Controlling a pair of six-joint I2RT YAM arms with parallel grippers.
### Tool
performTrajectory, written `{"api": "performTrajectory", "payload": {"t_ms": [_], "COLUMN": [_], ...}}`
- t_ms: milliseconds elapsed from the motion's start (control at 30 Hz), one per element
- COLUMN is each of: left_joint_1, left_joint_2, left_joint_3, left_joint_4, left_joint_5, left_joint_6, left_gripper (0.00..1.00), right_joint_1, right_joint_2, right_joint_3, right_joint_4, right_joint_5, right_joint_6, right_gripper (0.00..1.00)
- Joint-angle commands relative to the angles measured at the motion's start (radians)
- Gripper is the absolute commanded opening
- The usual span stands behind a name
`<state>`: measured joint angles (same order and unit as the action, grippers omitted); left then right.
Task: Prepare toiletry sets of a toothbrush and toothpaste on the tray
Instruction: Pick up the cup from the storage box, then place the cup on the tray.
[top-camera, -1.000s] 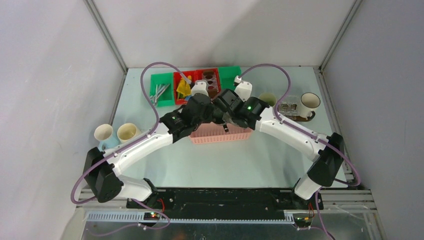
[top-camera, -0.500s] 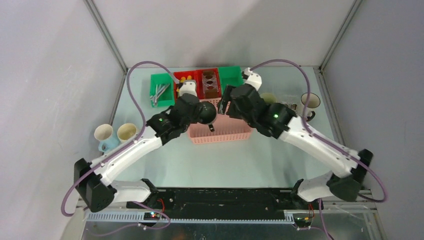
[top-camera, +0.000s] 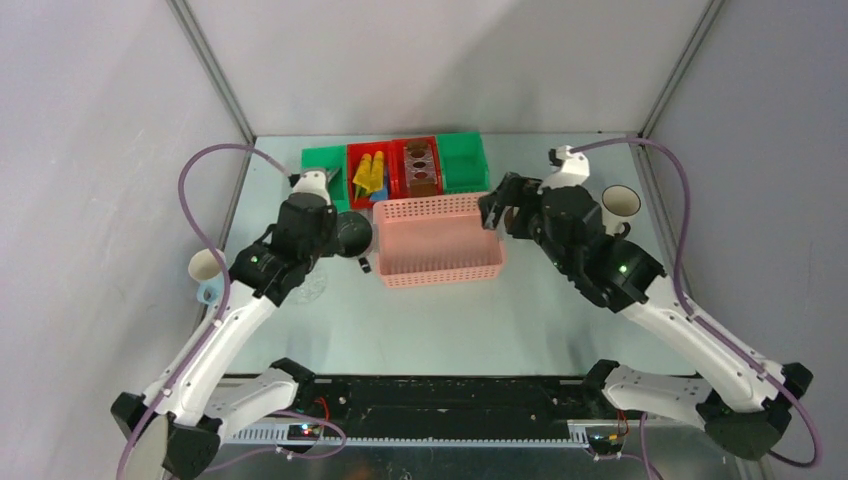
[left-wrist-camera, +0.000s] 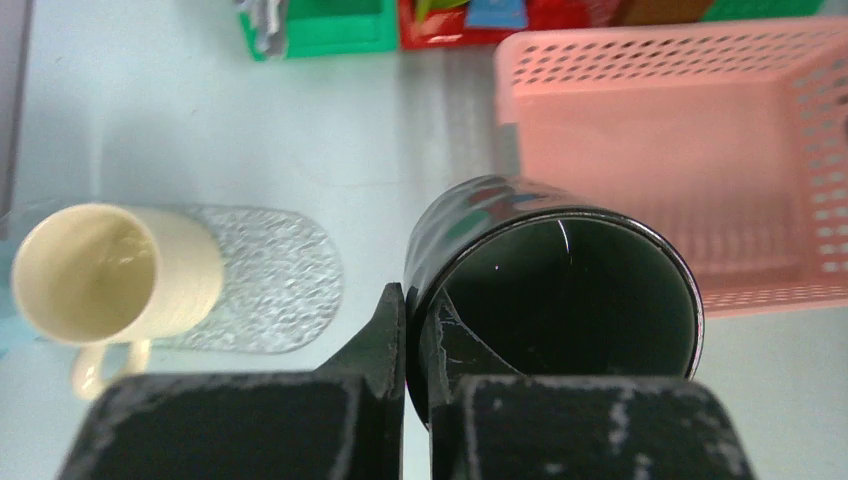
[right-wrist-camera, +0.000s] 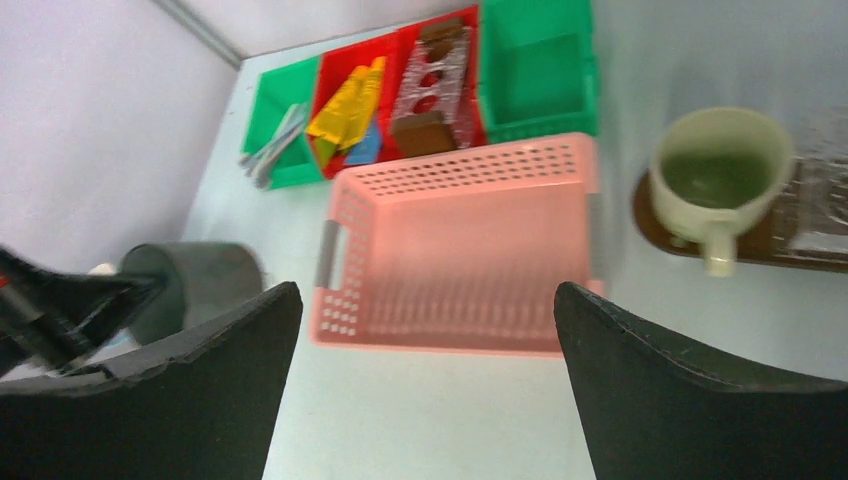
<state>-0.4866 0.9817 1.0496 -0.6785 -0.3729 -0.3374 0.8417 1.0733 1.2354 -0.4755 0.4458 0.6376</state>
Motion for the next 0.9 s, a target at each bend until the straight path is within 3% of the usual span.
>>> {"api": "performTrajectory", "payload": {"t_ms": [0, 267, 433, 867], "left_joint_1": [0.091, 0.271, 0.335, 0.500], "left_joint_2": [-0.060, -0.028, 0.021, 0.178], "left_joint_3": [-0.033, -0.114, -0.154, -0.238], "left_joint_4": [-0.048, -0.084, -0.048, 0.176], "left_joint_5": [0.068, 0.072, 0.065, 0.171], "left_joint_6": [0.100, 0.183, 0.208, 0.311], "left_gripper": [0.00, 0.00, 0.00, 0.00], "right_joint_1": [-0.107, -0.320, -0.435, -0.486], "right_joint_2": [-0.109, -0.346, -0.397, -0.500], "right_joint_3": [-0.107, -0.322, -0.394, -0.483], "right_joint_4": [0.042, 0.114, 0.094, 0.123], "right_joint_5": [-0.045, -0.186, -0.192, -0.153], "right_joint_6": [-0.109, -0.303, -0.378, -0.469], "right_gripper": [0.99, 0.99, 0.99, 0.99]}}
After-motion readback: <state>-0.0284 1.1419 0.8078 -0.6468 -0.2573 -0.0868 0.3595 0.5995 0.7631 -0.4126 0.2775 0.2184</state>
